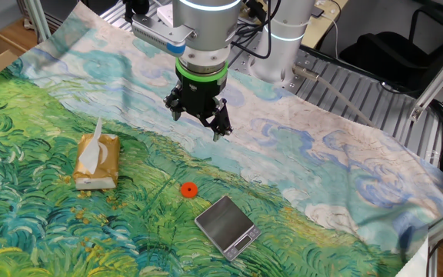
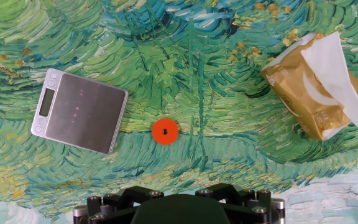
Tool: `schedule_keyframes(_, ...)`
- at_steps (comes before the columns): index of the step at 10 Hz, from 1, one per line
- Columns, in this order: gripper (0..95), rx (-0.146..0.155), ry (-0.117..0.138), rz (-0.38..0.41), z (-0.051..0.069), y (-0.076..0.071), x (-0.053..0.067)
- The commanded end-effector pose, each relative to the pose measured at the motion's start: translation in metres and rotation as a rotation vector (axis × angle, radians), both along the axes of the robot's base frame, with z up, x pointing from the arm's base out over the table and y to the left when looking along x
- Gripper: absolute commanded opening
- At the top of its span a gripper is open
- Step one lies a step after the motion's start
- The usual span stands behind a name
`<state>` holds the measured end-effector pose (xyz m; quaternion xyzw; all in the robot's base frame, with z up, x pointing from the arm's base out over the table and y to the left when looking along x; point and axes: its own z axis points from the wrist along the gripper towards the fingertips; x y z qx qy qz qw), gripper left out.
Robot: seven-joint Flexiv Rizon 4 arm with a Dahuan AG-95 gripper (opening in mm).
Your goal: Pull out a napkin
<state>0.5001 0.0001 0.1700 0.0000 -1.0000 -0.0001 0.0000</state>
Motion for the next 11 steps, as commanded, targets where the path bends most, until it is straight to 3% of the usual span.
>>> schedule_keyframes(1,0.0,-0.026,0.002,-0.34,0.0,-0.0001,-0.0001)
schedule_keyframes(11,0.0,-0.017,0.003,-0.343,0.0001,-0.0001,-0.0001)
